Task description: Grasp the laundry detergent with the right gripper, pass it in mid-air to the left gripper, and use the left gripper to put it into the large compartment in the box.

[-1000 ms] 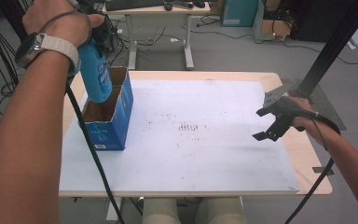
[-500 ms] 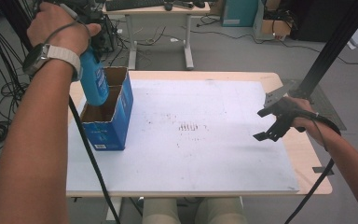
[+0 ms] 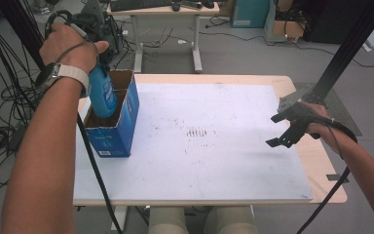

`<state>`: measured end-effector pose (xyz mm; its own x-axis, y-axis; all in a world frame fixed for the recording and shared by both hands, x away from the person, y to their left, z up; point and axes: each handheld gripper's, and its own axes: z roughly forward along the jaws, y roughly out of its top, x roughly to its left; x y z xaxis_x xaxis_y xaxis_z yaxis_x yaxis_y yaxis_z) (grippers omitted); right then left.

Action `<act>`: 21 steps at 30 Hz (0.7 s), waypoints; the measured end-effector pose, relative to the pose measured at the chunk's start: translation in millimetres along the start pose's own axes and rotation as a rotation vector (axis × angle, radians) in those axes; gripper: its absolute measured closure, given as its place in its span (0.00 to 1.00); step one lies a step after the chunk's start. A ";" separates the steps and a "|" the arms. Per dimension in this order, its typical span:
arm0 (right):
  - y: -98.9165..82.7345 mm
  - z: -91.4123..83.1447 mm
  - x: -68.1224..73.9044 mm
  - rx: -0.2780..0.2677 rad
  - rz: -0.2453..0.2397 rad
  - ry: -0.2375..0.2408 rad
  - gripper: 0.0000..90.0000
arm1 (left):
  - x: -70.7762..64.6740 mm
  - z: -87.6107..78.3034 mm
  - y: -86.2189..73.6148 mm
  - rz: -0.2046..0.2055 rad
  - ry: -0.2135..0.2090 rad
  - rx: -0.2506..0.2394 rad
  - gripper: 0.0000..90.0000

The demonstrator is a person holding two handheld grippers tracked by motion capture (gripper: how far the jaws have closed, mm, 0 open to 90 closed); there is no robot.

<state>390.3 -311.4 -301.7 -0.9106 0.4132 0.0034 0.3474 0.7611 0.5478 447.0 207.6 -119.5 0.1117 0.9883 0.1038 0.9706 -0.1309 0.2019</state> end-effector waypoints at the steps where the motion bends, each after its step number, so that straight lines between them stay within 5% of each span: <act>1: -0.2 -0.3 -0.1 -0.002 -0.001 0.000 0.03 | -0.2 2.6 0.0 0.005 -0.003 0.005 0.41; 18: -7.6 -2.1 -0.2 0.009 0.026 -0.013 0.03 | 3.6 53.5 -8.2 0.010 0.003 -0.002 0.41; 21: -8.2 1.4 -3.7 -0.013 -0.019 -0.009 0.03 | 3.8 62.7 -10.1 0.018 0.006 0.005 0.41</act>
<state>391.2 -318.4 -307.4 -0.9152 0.4028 -0.0145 0.3268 0.7624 0.5585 451.0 217.6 -182.2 0.1276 0.9854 0.1130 0.9695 -0.1479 0.1954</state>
